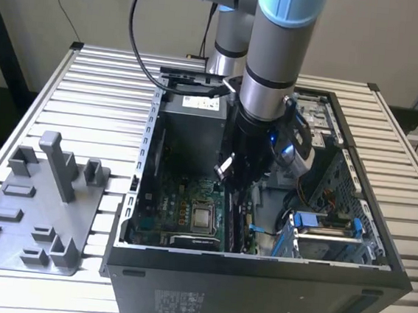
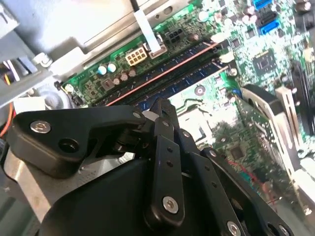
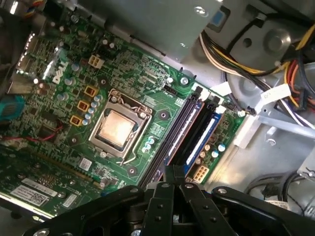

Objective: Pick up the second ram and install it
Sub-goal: 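Press down the second ram until it locks into place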

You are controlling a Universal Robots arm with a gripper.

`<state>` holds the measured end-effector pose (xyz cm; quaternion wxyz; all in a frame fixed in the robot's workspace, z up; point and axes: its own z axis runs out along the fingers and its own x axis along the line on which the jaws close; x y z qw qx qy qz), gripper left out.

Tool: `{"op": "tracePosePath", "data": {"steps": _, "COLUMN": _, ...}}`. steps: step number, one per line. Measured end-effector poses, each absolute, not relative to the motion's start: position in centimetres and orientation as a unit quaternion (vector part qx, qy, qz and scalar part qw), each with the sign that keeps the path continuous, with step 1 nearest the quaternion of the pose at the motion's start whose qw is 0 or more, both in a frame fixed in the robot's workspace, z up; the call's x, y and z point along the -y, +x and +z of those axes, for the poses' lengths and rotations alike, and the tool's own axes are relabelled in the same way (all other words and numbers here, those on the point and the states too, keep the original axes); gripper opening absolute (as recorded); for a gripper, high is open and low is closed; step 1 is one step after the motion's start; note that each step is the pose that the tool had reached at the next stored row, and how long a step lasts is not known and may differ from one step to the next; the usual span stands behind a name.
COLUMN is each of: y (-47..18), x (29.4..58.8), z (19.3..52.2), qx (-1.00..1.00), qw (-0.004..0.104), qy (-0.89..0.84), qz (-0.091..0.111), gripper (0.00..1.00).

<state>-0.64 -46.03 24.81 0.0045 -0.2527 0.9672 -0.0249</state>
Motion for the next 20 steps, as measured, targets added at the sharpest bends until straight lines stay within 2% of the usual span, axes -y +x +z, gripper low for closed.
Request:
{"op": "tracePosePath", "data": {"steps": 11, "y": -0.80, "x": 46.04, "z": 24.17, "qx": -0.941, "qw": 0.008, "qy": -0.337, "qz": -0.019, "gripper": 0.11}}
{"op": "tracePosePath", "data": {"steps": 20, "y": -0.87, "x": 46.04, "z": 23.90, "qx": -0.918, "qw": 0.017, "qy": -0.395, "qz": 0.002, "gripper": 0.11}}
